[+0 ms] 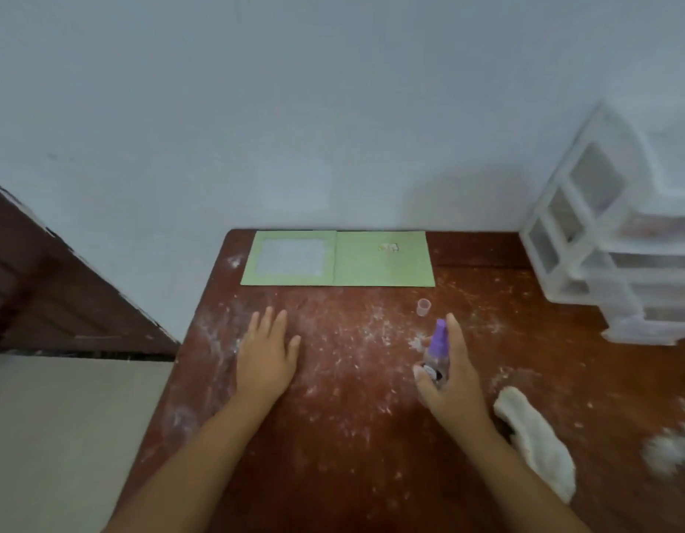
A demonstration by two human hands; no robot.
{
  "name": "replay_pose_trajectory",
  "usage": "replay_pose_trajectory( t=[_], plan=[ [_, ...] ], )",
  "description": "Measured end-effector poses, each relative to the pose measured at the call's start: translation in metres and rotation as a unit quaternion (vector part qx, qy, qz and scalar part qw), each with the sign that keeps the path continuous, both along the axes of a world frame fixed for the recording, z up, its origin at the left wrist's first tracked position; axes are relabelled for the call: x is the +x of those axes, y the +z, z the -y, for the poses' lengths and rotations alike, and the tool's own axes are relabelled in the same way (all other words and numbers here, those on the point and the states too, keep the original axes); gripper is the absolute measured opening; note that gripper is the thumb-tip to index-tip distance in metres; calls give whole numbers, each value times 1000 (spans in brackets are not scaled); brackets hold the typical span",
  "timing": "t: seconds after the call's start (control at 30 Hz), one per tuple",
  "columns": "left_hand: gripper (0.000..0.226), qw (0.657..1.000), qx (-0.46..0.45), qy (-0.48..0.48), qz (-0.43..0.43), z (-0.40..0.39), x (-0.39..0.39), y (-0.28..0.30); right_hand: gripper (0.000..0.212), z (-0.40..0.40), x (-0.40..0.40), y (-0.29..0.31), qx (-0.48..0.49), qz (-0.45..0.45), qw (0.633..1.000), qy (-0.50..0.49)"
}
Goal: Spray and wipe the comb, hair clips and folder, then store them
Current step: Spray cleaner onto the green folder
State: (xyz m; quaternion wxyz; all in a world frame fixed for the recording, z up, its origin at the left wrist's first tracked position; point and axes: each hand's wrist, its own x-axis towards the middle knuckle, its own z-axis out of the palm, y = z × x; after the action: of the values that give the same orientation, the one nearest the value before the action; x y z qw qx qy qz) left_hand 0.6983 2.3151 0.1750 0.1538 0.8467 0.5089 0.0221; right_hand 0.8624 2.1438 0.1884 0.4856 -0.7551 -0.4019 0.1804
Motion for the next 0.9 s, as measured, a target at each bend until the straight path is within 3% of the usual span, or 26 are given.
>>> replay_pose_trajectory(
  t=[0.2,0.37,0.7,0.9],
  plan=[
    [51,997,15,-71,-14,-110,-3,-8,71,-62,-30,-19,-56,-16,995,-76],
    [42,983,26,-163,-76,-141,14,-17,69,-85,-44,-15,-81,-27,992,-93],
    [48,983,-40,-163,-76,-97,-47,-13,66,-97,-76,-2,-104,-49,989,-90],
    [49,984,-79,-144,-70,-31,-118,-6,64,-82,-118,6,-86,-86,992,15]
  ],
)
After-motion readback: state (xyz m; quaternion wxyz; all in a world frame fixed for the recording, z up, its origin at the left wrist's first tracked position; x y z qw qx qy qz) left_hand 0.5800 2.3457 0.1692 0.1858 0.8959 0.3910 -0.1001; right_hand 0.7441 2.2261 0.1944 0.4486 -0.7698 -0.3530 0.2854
